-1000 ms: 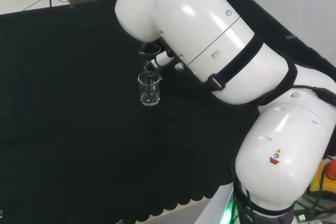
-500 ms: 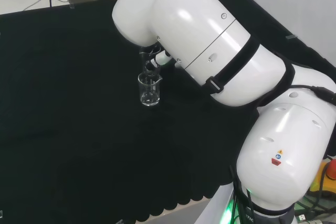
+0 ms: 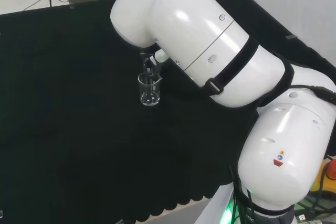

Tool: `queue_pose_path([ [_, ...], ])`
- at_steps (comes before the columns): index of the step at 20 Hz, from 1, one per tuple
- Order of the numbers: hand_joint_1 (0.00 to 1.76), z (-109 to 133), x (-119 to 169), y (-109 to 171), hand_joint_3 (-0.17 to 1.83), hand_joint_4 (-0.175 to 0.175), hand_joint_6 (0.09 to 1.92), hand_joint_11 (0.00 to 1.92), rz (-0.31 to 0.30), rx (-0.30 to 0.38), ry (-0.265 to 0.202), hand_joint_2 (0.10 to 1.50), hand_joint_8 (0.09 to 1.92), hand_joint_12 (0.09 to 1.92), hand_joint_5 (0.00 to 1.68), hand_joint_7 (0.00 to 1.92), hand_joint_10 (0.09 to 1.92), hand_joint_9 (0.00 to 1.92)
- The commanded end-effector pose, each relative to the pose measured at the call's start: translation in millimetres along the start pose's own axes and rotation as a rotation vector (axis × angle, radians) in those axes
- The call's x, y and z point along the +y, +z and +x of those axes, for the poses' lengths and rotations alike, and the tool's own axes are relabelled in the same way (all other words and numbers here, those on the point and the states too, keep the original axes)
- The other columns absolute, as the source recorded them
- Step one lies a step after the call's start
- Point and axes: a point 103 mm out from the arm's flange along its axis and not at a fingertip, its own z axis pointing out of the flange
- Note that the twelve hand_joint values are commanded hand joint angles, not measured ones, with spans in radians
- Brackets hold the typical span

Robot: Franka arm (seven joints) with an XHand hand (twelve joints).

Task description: Place the beaker back on the table.

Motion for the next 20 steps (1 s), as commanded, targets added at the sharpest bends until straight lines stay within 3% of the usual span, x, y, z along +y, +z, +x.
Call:
queue_pose_path([
  [1,0.88,13,-17,-23,-0.17,-0.06,0.16,0.0,-0.043,-0.021,-0.002,0.83,0.58,1.45,0.3,0.0,0.09,0.4],
  [6,0.86,37,-40,-61,-0.17,-0.062,0.11,0.0,-0.1,-0.061,-0.005,0.82,0.59,1.46,0.31,0.0,0.09,0.4],
  [14,0.85,70,-111,-107,-0.17,-0.065,0.09,0.01,-0.177,-0.088,0.02,0.83,0.69,1.5,0.35,0.04,0.12,0.45],
  [17,0.84,79,-137,-114,-0.17,-0.069,0.09,0.06,-0.203,-0.096,0.029,0.84,0.71,1.48,0.38,0.09,0.55,0.32],
  [20,0.83,85,-159,-118,-0.17,-0.073,0.09,0.08,-0.215,-0.1,0.032,0.85,0.73,1.48,0.39,0.12,0.73,0.27],
])
